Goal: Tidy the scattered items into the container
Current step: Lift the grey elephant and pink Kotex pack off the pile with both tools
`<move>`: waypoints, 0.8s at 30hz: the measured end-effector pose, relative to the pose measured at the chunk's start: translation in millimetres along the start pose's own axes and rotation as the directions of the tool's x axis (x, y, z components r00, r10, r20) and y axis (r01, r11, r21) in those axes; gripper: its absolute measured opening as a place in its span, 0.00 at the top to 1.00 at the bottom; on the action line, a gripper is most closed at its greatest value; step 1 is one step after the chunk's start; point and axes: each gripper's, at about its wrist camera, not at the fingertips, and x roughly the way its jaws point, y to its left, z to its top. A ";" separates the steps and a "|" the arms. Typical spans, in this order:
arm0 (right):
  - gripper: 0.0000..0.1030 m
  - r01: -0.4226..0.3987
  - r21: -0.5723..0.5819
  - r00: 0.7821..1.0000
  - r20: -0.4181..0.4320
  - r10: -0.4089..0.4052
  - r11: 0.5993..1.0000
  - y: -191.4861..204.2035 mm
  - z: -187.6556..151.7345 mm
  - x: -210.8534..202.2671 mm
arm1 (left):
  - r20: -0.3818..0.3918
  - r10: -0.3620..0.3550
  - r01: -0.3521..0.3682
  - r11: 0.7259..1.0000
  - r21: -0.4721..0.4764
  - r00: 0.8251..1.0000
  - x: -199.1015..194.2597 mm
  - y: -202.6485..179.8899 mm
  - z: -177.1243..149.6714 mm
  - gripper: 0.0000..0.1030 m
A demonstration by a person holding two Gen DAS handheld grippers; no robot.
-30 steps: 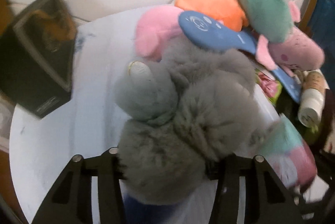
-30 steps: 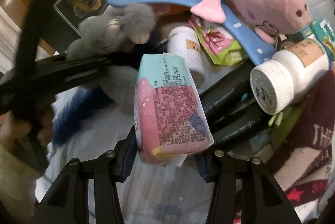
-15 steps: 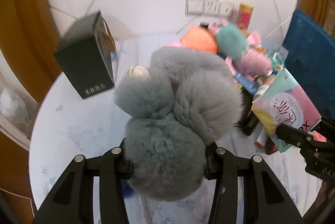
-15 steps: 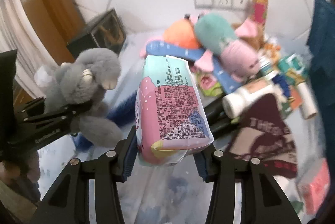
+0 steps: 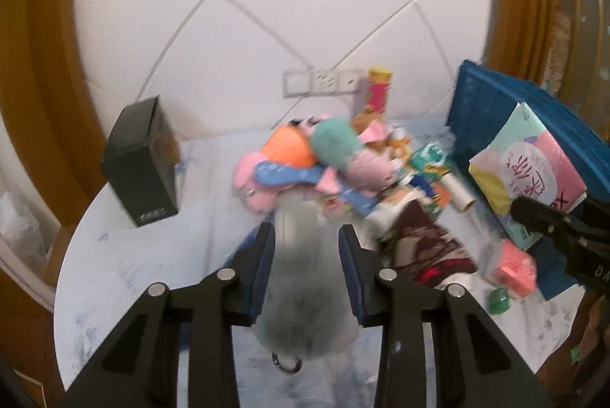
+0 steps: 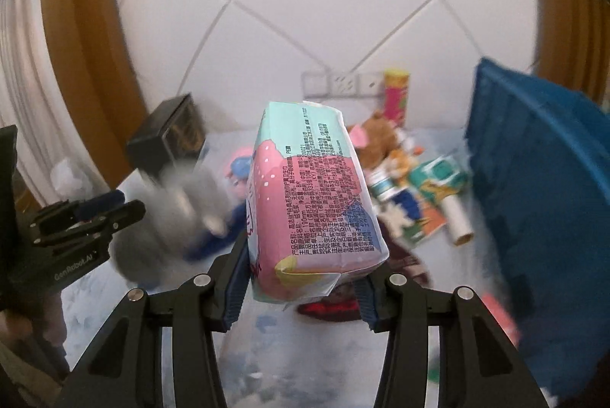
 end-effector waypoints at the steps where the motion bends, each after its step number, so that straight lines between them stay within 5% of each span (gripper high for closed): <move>1: 0.54 0.005 0.002 1.000 0.015 -0.005 1.000 -11.0 2.3 -9.8 | 0.001 0.003 -0.003 1.000 0.006 1.000 -0.7 -11.6 2.7 0.68; 7: 0.54 -0.045 -0.050 0.999 -0.001 0.045 0.998 -68.3 1.8 -27.8 | -0.067 0.067 -0.069 0.997 -0.039 0.996 19.4 -54.3 -12.6 0.70; 10: 0.54 -0.106 -0.085 0.994 -0.041 0.102 0.991 -81.0 -3.5 -15.2 | -0.166 0.115 -0.133 0.986 -0.100 0.979 38.4 -49.0 -39.7 0.36; 11: 0.54 -0.125 -0.085 0.991 -0.057 0.121 0.988 -83.2 -6.5 -9.5 | -0.200 0.126 -0.150 0.982 -0.110 0.972 45.0 -45.7 -49.5 0.33; 17: 0.54 -0.196 -0.032 0.972 -0.136 0.190 0.980 -70.7 -28.4 28.5 | -0.324 0.148 -0.189 0.977 -0.097 0.934 82.6 -31.0 -75.5 0.33; 24: 0.54 -0.196 0.006 0.954 -0.231 0.192 0.981 -46.2 -55.2 87.8 | -0.423 0.099 -0.152 0.984 -0.093 0.901 142.8 -15.8 -98.6 0.33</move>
